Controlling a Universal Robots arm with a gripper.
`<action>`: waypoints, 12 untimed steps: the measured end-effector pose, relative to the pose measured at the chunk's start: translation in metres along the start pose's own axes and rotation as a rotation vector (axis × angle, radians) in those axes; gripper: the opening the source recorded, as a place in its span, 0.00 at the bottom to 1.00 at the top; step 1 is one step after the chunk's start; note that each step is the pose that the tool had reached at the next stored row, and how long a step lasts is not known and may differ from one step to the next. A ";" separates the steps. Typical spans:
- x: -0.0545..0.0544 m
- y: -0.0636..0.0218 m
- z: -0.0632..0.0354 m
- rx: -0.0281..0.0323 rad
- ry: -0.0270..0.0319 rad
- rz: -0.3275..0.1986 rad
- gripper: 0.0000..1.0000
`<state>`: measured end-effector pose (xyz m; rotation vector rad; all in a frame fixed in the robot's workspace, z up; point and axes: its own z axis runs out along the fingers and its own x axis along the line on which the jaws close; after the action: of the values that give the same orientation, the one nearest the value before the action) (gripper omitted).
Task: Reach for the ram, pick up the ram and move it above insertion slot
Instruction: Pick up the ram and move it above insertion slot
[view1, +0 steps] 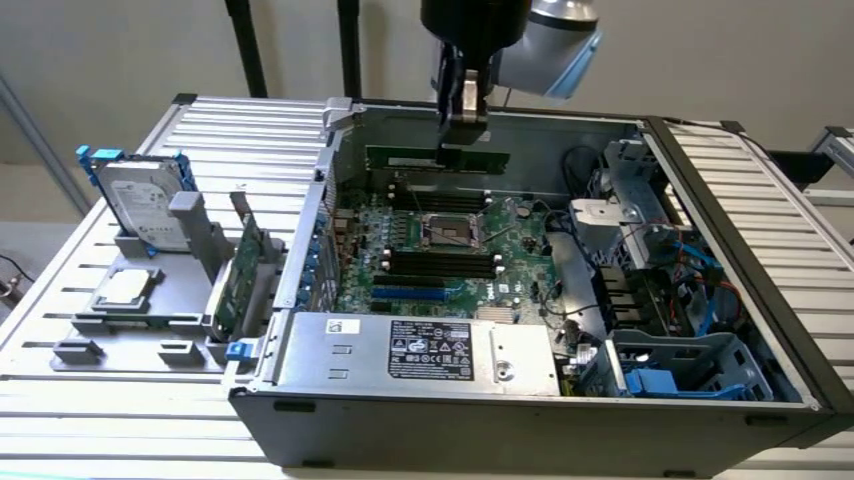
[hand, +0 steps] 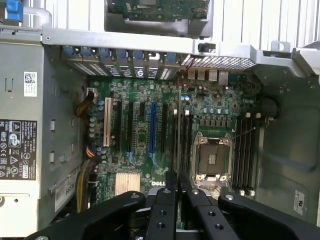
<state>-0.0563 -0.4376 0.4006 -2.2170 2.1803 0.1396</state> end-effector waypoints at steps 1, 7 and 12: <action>0.000 -0.0011 0.0004 0.0003 0.0018 0.005 0.13; -0.003 -0.0054 0.0024 0.0014 0.0138 0.021 0.13; -0.003 -0.0057 0.0027 0.0016 0.0142 0.022 0.13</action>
<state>-0.0508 -0.4339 0.3980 -2.2009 2.2114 0.1230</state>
